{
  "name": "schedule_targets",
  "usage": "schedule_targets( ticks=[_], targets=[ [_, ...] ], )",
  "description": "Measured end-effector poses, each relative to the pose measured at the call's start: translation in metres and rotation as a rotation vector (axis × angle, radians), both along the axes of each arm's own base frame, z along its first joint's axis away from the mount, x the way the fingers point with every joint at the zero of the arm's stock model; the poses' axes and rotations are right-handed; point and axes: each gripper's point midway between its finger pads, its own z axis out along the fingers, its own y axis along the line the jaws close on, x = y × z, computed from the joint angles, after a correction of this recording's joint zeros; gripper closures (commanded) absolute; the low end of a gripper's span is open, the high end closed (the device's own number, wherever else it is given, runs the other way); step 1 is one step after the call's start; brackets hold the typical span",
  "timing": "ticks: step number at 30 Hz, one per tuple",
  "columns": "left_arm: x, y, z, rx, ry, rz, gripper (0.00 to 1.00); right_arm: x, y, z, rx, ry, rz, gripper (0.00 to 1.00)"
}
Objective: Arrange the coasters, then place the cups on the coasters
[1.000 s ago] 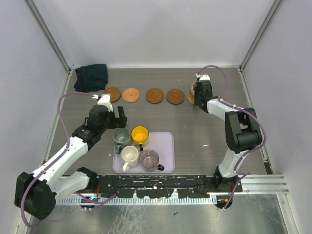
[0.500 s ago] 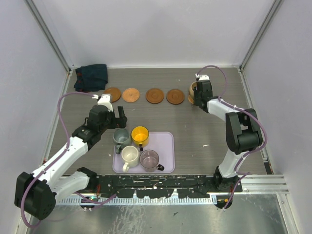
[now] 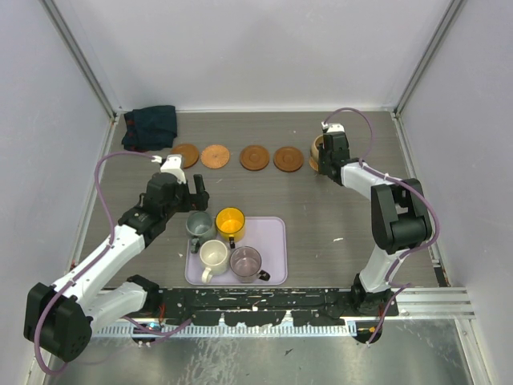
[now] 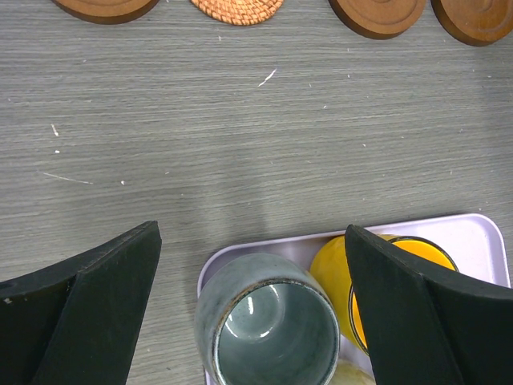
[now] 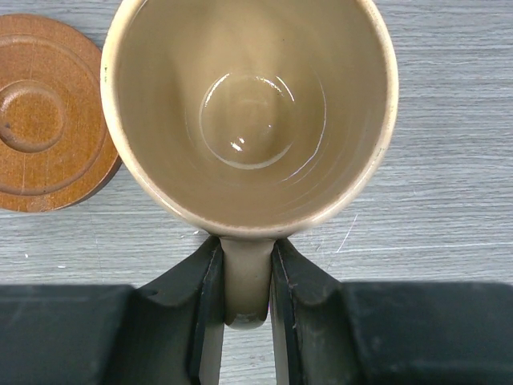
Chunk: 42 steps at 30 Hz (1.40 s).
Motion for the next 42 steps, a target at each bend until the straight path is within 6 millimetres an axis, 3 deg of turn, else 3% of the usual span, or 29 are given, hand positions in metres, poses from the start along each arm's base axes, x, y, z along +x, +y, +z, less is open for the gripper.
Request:
schedule_targets(
  ticks=[18,32,42],
  targets=[
    [-0.0001,0.0001,-0.0003,0.001,0.001,0.0,0.01,0.0033,0.0003,-0.0067,-0.004,0.021,-0.002,0.97],
    [-0.0011,0.0005,-0.003,0.003,0.006,0.0,0.01,0.0066,-0.0002,-0.0021,-0.003,0.012,-0.012,0.42],
    [-0.0015,0.0007,-0.0039,0.004,0.008,0.0,0.01,0.0067,-0.001,-0.0014,-0.005,0.011,-0.018,0.41]
  ],
)
